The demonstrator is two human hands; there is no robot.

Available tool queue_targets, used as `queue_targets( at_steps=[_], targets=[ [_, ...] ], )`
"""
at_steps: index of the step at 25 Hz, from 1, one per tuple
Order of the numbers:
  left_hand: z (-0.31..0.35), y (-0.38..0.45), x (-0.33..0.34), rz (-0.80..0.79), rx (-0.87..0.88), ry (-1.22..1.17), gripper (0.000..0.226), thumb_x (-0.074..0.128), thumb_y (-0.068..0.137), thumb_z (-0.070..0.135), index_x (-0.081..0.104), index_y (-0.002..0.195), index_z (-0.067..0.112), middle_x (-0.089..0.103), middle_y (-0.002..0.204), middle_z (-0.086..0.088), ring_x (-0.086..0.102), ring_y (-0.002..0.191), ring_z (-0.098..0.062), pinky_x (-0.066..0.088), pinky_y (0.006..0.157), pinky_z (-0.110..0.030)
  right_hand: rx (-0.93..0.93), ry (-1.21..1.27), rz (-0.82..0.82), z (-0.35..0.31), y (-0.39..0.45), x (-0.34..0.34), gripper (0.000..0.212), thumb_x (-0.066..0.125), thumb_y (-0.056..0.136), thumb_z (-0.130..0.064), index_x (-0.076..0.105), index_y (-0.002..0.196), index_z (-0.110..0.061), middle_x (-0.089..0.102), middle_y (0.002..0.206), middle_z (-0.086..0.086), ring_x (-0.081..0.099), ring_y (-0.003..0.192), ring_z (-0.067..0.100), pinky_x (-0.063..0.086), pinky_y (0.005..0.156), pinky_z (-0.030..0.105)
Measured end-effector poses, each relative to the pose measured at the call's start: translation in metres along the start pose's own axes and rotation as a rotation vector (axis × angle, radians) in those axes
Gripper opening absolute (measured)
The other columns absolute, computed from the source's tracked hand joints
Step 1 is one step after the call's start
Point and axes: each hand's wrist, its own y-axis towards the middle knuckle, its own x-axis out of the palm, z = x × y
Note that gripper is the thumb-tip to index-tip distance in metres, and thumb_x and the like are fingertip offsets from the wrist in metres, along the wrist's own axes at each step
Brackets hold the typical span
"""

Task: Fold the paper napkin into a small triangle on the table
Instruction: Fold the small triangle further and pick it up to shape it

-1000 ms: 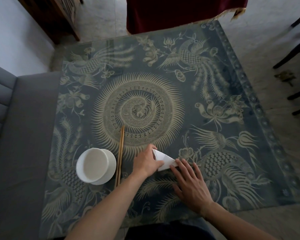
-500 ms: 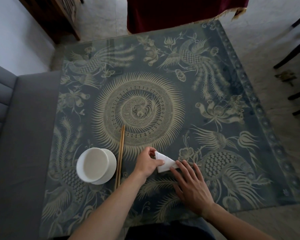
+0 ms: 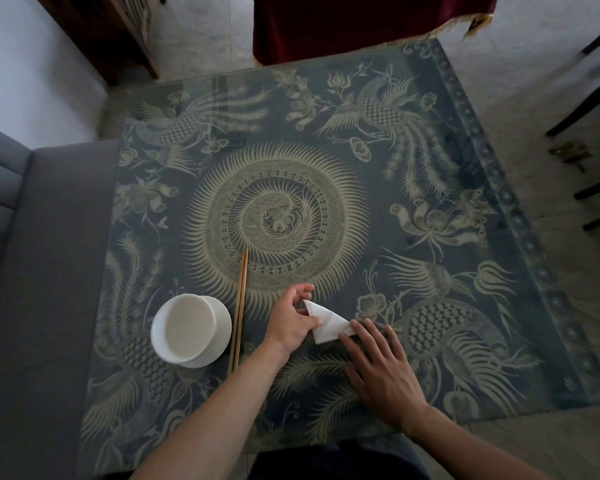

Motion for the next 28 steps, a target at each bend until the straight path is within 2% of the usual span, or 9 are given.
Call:
queue_targets(
  at_steps=[3, 6, 8, 12, 15, 17, 21, 25, 28],
  targets=[
    [0.0, -0.001, -0.001, -0.012, 0.009, 0.213, 0.051, 0.083, 0.069, 0.004, 0.059, 0.108, 0.027, 0.067, 0.099, 0.0, 0.066, 0.09, -0.017, 0.056, 0.084, -0.035, -0.002, 0.0, 0.001, -0.001, 0.0, 0.0, 0.056, 0.05, 0.092, -0.041, 0.046, 0.144, -0.02, 0.039, 0.154, 0.01, 0.029, 0.144, 0.029, 0.025, 0.113, 0.055],
    [0.001, -0.004, 0.004, 0.048, 0.024, 0.298, 0.052, 0.084, 0.07, 0.012, 0.058, 0.112, 0.029, 0.063, 0.094, 0.009, 0.062, 0.087, -0.008, 0.05, 0.075, -0.02, 0.008, -0.007, -0.009, -0.003, 0.003, -0.003, 0.061, 0.051, 0.089, -0.042, 0.042, 0.146, -0.022, 0.042, 0.15, 0.01, 0.037, 0.139, 0.032, 0.031, 0.109, 0.057],
    [0.002, -0.007, 0.008, 0.091, 0.067, 0.373, 0.052, 0.08, 0.073, 0.012, 0.057, 0.116, 0.03, 0.06, 0.092, 0.012, 0.06, 0.085, -0.008, 0.046, 0.074, -0.019, 0.025, -0.023, -0.015, -0.006, 0.006, -0.005, 0.063, 0.051, 0.084, -0.043, 0.044, 0.144, -0.024, 0.047, 0.143, 0.01, 0.045, 0.131, 0.034, 0.034, 0.107, 0.058],
    [0.003, -0.013, 0.016, 0.104, 0.223, 0.45, 0.047, 0.073, 0.08, 0.01, 0.059, 0.121, 0.027, 0.066, 0.107, 0.006, 0.062, 0.093, -0.01, 0.052, 0.081, -0.027, 0.055, -0.043, -0.011, -0.014, 0.011, -0.009, 0.064, 0.056, 0.081, -0.046, 0.049, 0.14, -0.022, 0.054, 0.131, 0.011, 0.051, 0.116, 0.034, 0.037, 0.104, 0.06],
    [-0.005, -0.02, 0.019, 0.12, 0.446, 0.622, 0.048, 0.073, 0.084, 0.013, 0.056, 0.128, 0.023, 0.065, 0.12, 0.004, 0.061, 0.105, -0.014, 0.051, 0.087, -0.03, 0.075, -0.038, -0.008, -0.02, 0.016, -0.012, 0.066, 0.062, 0.08, -0.043, 0.049, 0.14, -0.019, 0.056, 0.125, 0.01, 0.053, 0.112, 0.034, 0.037, 0.104, 0.058],
    [-0.013, -0.026, 0.02, 0.122, 0.524, 0.673, 0.051, 0.073, 0.086, 0.017, 0.054, 0.132, 0.023, 0.064, 0.122, 0.004, 0.059, 0.111, -0.014, 0.047, 0.091, -0.031, 0.103, -0.009, 0.004, -0.022, 0.019, -0.014, 0.065, 0.059, 0.081, -0.041, 0.046, 0.141, -0.02, 0.056, 0.122, 0.007, 0.052, 0.11, 0.031, 0.038, 0.103, 0.055],
    [-0.019, -0.029, 0.021, 0.17, 0.483, 0.579, 0.052, 0.076, 0.084, 0.017, 0.057, 0.131, 0.024, 0.068, 0.113, 0.007, 0.059, 0.105, -0.011, 0.044, 0.091, -0.03, 0.124, 0.009, 0.024, -0.023, 0.026, -0.019, 0.063, 0.056, 0.083, -0.04, 0.045, 0.142, -0.023, 0.055, 0.111, 0.003, 0.051, 0.099, 0.026, 0.042, 0.093, 0.047],
    [-0.022, -0.031, 0.023, 0.174, 0.574, 0.66, 0.041, 0.077, 0.084, 0.021, 0.063, 0.123, 0.022, 0.068, 0.105, 0.007, 0.06, 0.1, -0.014, 0.047, 0.086, -0.032, 0.107, -0.003, 0.026, -0.017, 0.027, -0.021, 0.062, 0.059, 0.083, -0.038, 0.046, 0.142, -0.024, 0.055, 0.111, 0.003, 0.052, 0.094, 0.026, 0.042, 0.087, 0.044],
    [-0.021, -0.028, 0.025, 0.242, 0.437, 0.603, 0.052, 0.079, 0.079, 0.033, 0.06, 0.125, 0.019, 0.061, 0.108, 0.004, 0.053, 0.102, -0.014, 0.044, 0.088, -0.032, 0.077, -0.017, 0.036, -0.011, 0.024, -0.021, 0.06, 0.062, 0.082, -0.036, 0.048, 0.139, -0.026, 0.055, 0.111, 0.002, 0.052, 0.093, 0.025, 0.043, 0.084, 0.043]
  ],
)
